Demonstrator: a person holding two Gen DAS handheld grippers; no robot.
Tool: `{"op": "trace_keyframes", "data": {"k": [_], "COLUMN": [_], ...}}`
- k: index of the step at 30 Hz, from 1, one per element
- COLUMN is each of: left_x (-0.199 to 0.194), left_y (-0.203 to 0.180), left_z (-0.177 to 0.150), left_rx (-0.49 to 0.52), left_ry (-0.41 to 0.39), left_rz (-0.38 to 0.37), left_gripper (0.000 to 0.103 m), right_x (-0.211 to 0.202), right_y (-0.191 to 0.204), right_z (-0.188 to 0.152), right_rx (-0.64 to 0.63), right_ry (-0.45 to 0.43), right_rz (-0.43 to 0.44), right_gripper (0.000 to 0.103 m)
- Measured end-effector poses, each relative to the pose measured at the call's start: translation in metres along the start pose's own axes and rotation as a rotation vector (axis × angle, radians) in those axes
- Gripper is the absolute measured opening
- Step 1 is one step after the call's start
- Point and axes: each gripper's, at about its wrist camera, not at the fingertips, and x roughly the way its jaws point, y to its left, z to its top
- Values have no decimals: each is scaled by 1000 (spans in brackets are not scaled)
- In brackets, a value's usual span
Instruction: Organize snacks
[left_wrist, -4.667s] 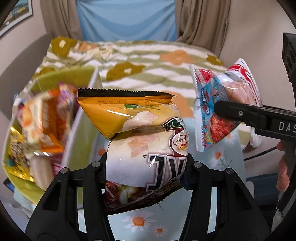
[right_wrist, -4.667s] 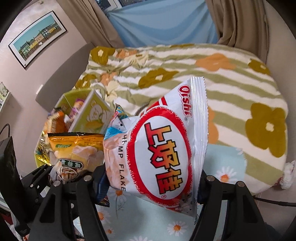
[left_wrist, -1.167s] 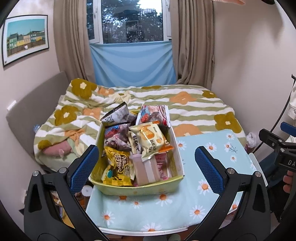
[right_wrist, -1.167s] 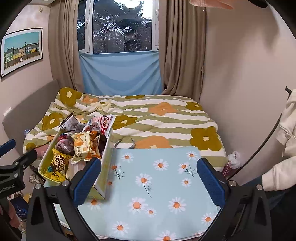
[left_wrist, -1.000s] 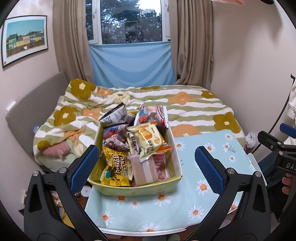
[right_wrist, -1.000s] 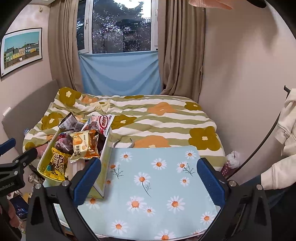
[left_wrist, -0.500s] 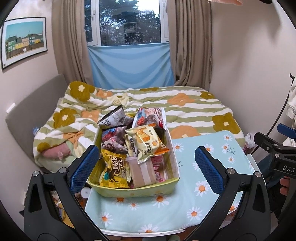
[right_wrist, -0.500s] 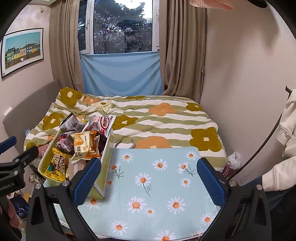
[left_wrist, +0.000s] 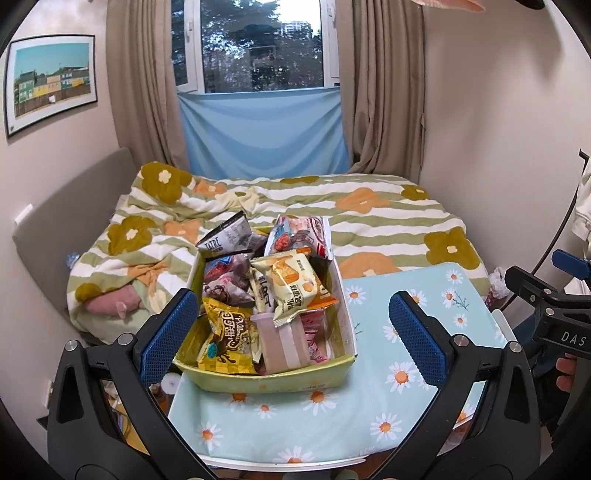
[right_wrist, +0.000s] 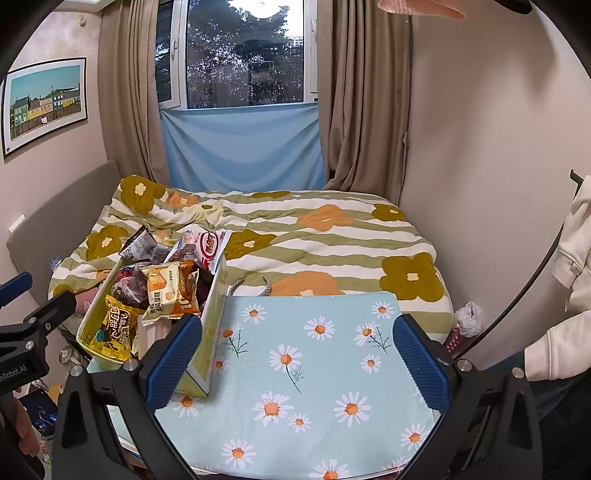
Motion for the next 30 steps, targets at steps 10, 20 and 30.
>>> {"op": "trace_keyframes", "data": {"k": [10,20,30], "left_x": [-2,-4,-4], "left_y": [0,0,1], "left_z": [-1,-1,-2], "left_rx": [-5,-8,-10], "left_ry": [-2,0,-2], "left_rz": [7,15,19], "left_gripper": [103,103,103], "right_x": [0,0,-1], "right_y": [1,2,7], "right_z": [0,1,2], "right_rx": [-1,-2,-1], "right_ry": [1,0,-5], "right_rz": [2,3,-1], "right_gripper": [103,103,103]}}
